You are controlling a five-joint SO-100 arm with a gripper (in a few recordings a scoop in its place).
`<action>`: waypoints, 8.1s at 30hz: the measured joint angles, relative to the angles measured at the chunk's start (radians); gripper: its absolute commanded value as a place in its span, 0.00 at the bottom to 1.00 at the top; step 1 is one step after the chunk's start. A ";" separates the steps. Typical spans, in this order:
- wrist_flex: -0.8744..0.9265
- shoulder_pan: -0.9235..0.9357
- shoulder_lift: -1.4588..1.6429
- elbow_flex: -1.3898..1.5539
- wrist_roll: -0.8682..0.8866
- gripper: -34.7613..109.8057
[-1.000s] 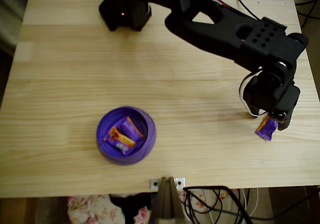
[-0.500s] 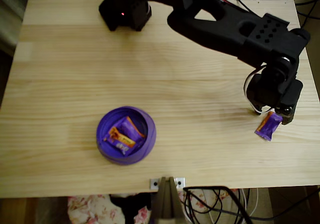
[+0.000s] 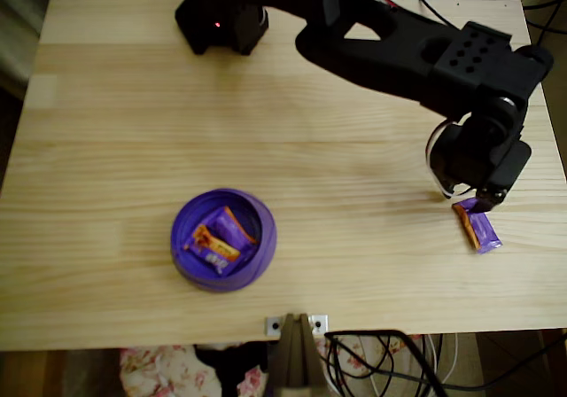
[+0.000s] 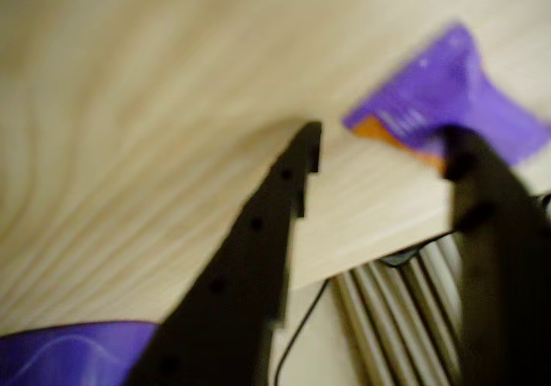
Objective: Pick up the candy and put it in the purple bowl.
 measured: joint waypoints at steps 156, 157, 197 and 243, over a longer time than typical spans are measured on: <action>-0.110 -0.049 -0.008 -0.224 0.931 0.24; -0.129 -0.055 -0.012 -0.224 0.945 0.24; -0.049 -0.020 -0.186 -0.233 0.948 0.24; -0.035 -0.138 -0.140 -0.232 1.117 0.24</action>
